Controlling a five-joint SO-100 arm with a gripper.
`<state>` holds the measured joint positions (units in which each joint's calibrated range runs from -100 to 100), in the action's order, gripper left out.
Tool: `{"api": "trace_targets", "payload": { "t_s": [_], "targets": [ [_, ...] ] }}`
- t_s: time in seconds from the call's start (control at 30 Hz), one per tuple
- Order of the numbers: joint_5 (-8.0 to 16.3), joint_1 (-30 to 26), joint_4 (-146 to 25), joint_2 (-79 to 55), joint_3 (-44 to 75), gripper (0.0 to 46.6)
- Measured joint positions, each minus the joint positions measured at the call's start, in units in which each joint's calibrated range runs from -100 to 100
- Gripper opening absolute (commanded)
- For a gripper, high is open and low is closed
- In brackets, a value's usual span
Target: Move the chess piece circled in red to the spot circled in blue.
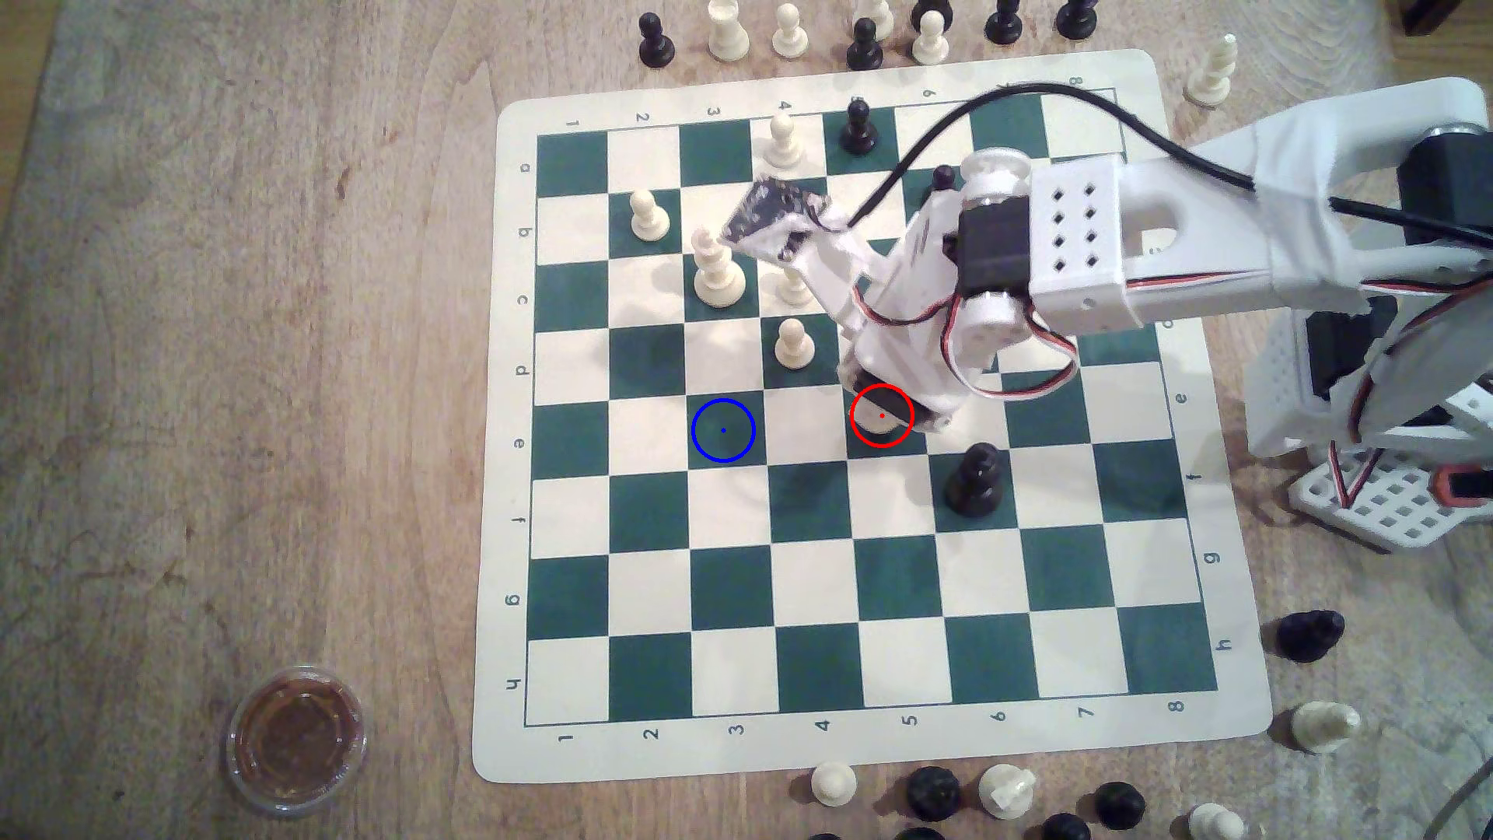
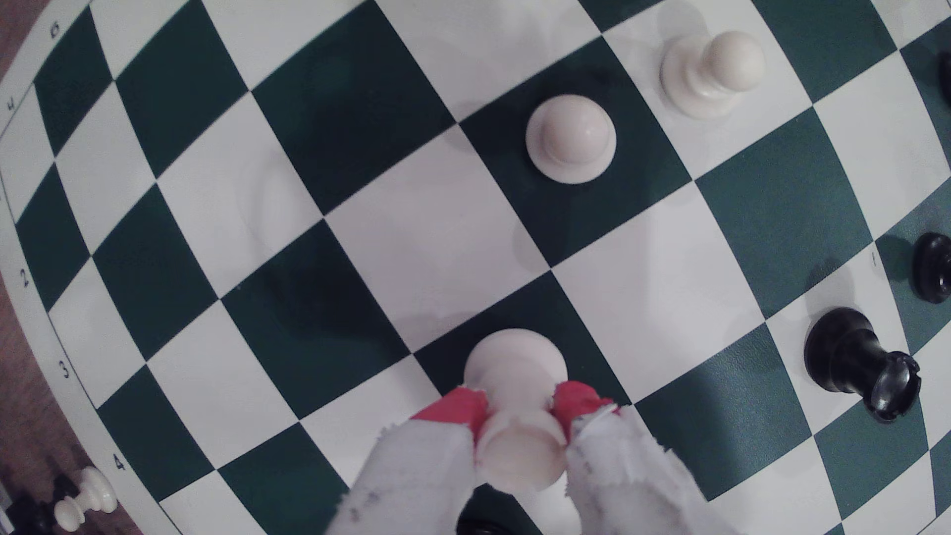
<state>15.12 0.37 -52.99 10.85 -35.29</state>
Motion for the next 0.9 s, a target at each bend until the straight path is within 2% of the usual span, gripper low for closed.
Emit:
{"api": "trace_targets", "payload": {
  "t_s": [0.33, 0.5, 0.67, 0.9],
  "targets": [
    [-1.4, -1.3, -11.6, 2.0, 14.2, 5.8],
    [-2.1, -1.3, -15.0, -7.0, 29.6, 5.8],
    [-2.2, -1.3, -15.4, -16.9, 39.4, 5.9],
    [-2.2, -2.7, -13.8, -26.8, 44.8, 5.9]
  ]
}}
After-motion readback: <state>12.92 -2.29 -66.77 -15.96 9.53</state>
